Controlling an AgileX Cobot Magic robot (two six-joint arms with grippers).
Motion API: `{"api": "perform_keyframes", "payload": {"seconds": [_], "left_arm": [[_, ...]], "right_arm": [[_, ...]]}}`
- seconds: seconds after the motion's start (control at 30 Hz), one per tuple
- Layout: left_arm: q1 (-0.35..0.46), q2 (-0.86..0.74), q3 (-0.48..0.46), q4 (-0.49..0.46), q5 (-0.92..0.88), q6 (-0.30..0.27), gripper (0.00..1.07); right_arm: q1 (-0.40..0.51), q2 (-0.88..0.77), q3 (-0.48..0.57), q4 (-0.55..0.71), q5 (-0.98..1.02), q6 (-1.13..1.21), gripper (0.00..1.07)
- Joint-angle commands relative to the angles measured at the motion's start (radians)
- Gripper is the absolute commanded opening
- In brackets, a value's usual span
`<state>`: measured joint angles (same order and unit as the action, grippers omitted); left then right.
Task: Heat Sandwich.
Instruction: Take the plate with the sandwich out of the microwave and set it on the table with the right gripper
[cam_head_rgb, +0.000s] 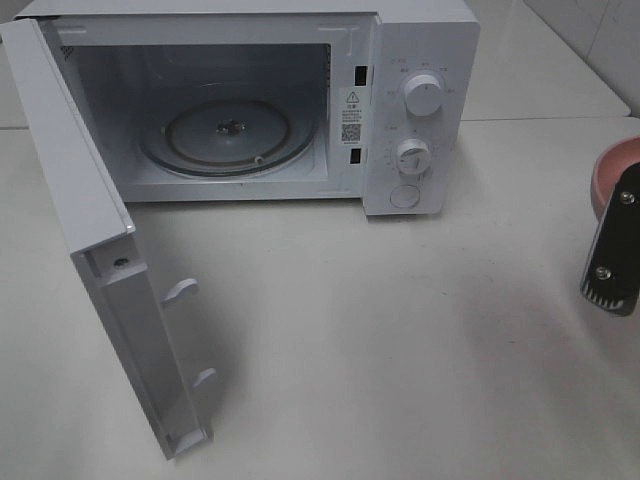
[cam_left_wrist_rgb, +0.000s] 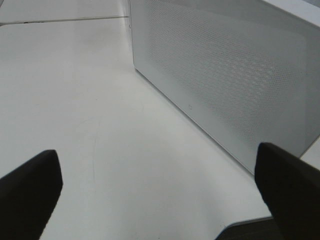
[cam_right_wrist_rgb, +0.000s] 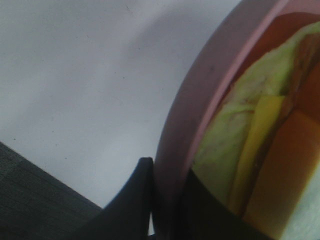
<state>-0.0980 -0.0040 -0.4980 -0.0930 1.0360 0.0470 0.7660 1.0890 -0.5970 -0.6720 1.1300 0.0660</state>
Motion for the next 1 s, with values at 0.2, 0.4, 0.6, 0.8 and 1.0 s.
{"api": "perform_keyframes", "payload": {"seconds": [0.2, 0.4, 0.6, 0.8, 1.0], "left_arm": [[0.004, -0.022, 0.004, -0.001, -0.008, -0.003, 1.03], [0.004, -0.022, 0.004, -0.001, -0.008, -0.003, 1.03], [0.004, -0.022, 0.004, -0.001, -0.008, -0.003, 1.03], [0.004, -0.022, 0.004, -0.001, -0.008, -0.003, 1.03], [0.004, -0.022, 0.004, -0.001, -0.008, -0.003, 1.03]], "right_arm": [[0.003, -0.005, -0.003, -0.021, 0.060, 0.123, 0.03], [0.000, 0.020, -0.003, -0.022, 0.055, 0.164, 0.03], [0.000, 0.040, -0.014, -0.034, 0.004, 0.179, 0.03], [-0.064, 0.116, -0.014, -0.042, -0.050, 0.206, 0.04], [-0.144, 0.199, -0.030, -0.045, -0.069, 0.210, 0.04]]}}
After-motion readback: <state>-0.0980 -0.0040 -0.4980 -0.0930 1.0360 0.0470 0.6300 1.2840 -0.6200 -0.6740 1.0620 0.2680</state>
